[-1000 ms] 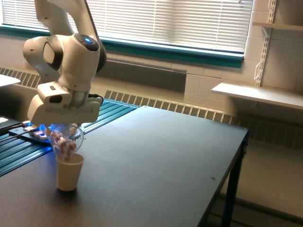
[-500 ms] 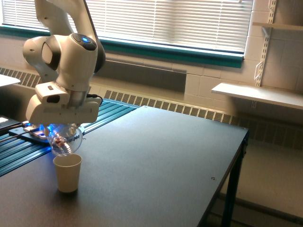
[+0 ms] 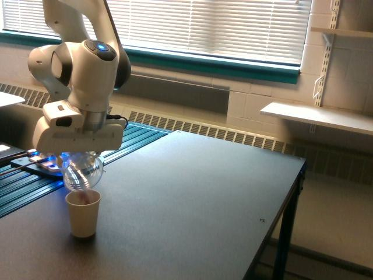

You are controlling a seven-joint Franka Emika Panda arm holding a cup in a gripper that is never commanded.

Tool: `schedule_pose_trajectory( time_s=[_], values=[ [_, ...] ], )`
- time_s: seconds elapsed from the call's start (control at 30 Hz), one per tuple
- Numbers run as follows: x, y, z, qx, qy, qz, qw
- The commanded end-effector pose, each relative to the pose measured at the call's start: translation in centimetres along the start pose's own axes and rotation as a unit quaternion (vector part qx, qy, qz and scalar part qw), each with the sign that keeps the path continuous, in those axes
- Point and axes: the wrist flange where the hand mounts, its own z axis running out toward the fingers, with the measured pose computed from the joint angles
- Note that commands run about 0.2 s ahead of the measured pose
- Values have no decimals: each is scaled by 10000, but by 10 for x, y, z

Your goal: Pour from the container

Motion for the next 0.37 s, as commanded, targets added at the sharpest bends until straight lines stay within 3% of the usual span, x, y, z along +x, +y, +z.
schedule_pose_trajectory(
  time_s=[0.03, 0.17, 0.37],
  values=[
    [4, 0, -11, 231, 10, -6, 9997],
    [0, -3, -12, 257, 58, -26, 9997],
    [-5, -4, -11, 101, 212, 72, 9997]
  ],
)
